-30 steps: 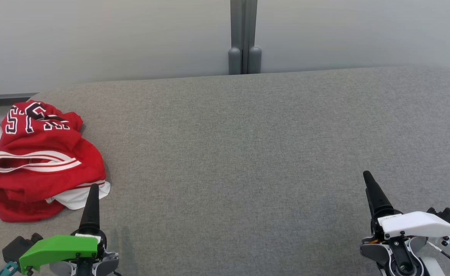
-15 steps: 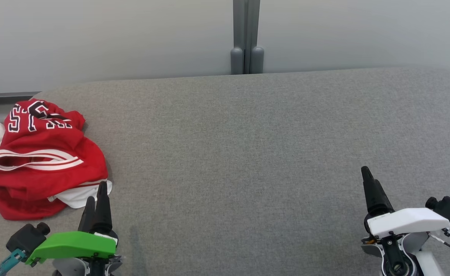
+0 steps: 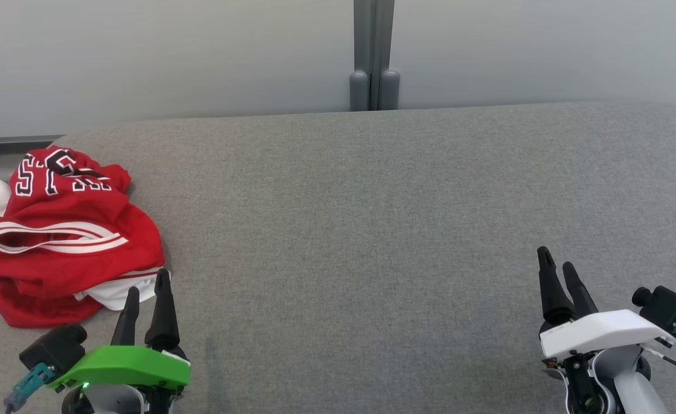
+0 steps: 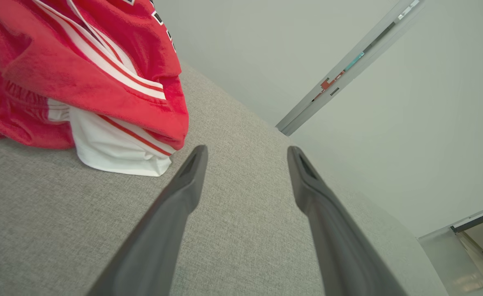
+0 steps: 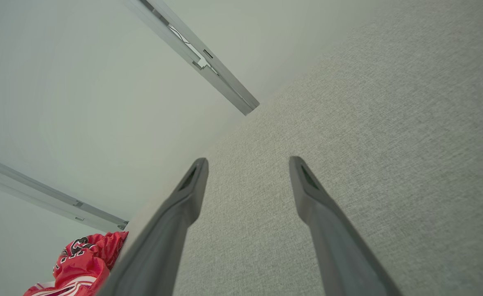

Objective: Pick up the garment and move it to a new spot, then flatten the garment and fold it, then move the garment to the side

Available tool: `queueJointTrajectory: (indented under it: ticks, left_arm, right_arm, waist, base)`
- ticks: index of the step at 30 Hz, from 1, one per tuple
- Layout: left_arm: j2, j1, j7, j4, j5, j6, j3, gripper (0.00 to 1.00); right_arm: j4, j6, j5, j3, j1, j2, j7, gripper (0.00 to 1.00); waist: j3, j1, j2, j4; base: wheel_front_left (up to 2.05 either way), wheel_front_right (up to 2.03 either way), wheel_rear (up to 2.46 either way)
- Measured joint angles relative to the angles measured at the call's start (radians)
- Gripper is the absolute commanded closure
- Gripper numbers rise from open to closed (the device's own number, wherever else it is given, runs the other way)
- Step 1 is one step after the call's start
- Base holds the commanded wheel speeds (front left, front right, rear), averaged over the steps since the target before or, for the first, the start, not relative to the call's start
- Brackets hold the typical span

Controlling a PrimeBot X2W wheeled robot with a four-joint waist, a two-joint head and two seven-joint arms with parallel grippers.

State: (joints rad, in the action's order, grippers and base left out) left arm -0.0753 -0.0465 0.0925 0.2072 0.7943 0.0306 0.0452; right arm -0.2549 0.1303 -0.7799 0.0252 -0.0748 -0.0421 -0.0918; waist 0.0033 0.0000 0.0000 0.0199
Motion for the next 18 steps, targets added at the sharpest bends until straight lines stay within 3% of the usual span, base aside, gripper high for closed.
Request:
queueJointTrajectory:
  ticks: [18]
  left_arm:
    - [-0.001,0.015,0.051,-0.017,-0.203,-0.011,0.016,0.00]
  right_arm:
    - [-0.025,0.000,0.202,-0.019,-0.013,-0.002,-0.049,0.00]
  waist:
    - [0.001,0.0000,0.0000,0.007]
  base:
    - [0.00,0.00,0.00]
